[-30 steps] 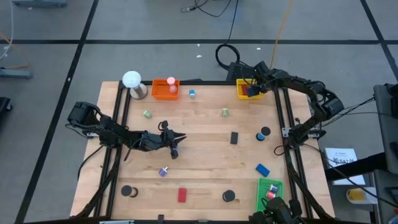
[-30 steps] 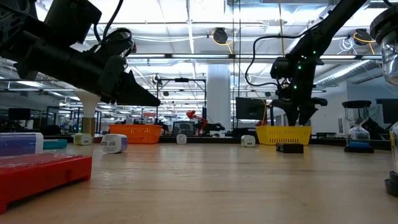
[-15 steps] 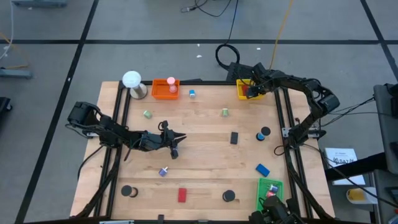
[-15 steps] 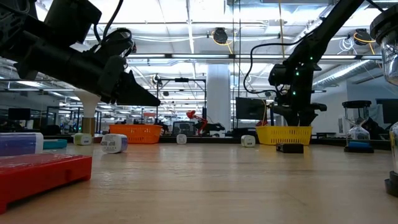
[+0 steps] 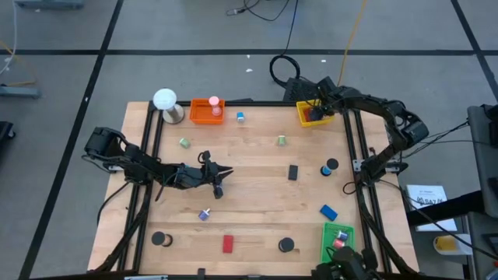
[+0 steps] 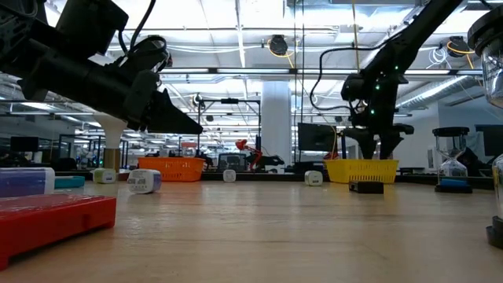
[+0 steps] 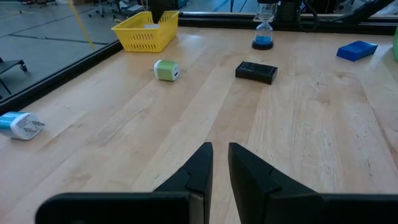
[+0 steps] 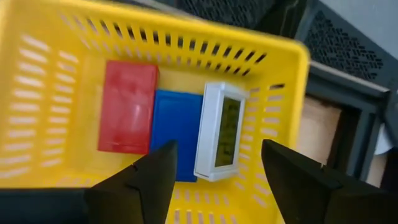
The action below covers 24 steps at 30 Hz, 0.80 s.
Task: Pick & Place Office items
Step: Put the right green charger adapter into the green basket
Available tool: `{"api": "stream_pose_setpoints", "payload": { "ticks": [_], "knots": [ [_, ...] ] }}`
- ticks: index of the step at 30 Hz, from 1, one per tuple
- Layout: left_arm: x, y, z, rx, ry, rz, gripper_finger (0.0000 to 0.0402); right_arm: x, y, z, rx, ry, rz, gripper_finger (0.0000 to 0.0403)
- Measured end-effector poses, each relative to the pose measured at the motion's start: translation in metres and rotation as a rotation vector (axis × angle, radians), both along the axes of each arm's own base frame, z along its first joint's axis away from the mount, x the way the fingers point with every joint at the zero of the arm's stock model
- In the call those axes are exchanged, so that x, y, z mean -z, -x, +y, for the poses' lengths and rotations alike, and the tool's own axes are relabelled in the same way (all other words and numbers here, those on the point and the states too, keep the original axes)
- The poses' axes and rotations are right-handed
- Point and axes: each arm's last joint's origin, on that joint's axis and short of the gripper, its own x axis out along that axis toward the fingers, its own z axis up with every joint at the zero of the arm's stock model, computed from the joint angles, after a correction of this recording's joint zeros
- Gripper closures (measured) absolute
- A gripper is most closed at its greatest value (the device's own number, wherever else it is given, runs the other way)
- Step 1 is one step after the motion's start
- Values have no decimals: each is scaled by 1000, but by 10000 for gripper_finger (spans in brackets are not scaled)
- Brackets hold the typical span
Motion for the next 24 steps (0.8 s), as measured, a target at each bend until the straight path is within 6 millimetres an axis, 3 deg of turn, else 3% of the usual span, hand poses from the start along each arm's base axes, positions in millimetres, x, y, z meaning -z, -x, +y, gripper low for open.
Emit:
{"api": "stream_pose_setpoints", "payload": {
  "ticks": [7,10,14,18,24],
  "knots": [
    [0,0,0,0,0,0,346,-27,-1,15,-52,43,-99,223],
    [0,0,0,0,0,0,346,-33,-14,29,-191,7,-157,264],
    [0,0,0,0,0,0,346,-34,-34,51,-371,-16,-115,329],
    [0,0,0,0,0,0,346,-31,-41,66,-468,-62,-61,389],
    [0,0,0,0,0,0,346,-31,-41,64,-460,-48,-62,390]
  ]
}}
